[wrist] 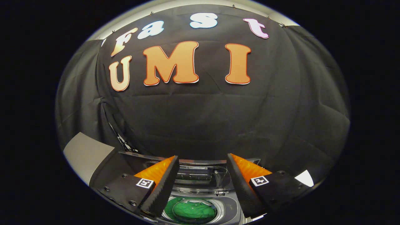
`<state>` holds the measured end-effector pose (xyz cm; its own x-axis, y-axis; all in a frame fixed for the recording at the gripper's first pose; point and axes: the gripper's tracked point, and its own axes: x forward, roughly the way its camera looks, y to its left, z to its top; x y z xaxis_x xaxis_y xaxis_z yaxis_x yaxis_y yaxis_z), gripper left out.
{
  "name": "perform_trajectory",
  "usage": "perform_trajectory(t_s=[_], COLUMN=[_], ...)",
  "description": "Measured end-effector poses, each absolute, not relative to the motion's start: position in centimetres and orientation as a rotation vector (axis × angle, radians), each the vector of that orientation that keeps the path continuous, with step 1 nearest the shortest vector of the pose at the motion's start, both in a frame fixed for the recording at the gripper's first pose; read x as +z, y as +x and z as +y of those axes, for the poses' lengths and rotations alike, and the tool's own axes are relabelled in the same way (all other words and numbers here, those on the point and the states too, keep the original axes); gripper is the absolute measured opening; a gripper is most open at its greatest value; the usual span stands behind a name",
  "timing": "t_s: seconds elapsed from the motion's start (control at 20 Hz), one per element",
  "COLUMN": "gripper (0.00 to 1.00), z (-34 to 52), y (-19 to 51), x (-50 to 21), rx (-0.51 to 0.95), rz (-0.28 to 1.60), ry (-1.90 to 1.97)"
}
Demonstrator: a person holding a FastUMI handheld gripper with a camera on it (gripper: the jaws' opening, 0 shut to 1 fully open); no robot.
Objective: Put the clothes into the washing machine and then close the washing machine lid.
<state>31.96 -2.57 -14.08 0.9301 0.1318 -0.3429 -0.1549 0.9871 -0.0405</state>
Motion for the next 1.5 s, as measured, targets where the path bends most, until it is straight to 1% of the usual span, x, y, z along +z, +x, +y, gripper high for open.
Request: perform_trajectory(t_s=[0.35,0.65,1.15,1.5], gripper=[0.97,0.97,0.97,0.97], z=[-2.2,-2.2,-2.4,-2.8], y=[35.7,37.0,36.4,33.9], x=[-16.5,-17.3,-17.9,-17.7], rx=[0.163,0.169,0.175,0.184], rz=[0.381,0.380,0.374,0.358], ry=[-0.050,-0.058,-0.021,-0.025])
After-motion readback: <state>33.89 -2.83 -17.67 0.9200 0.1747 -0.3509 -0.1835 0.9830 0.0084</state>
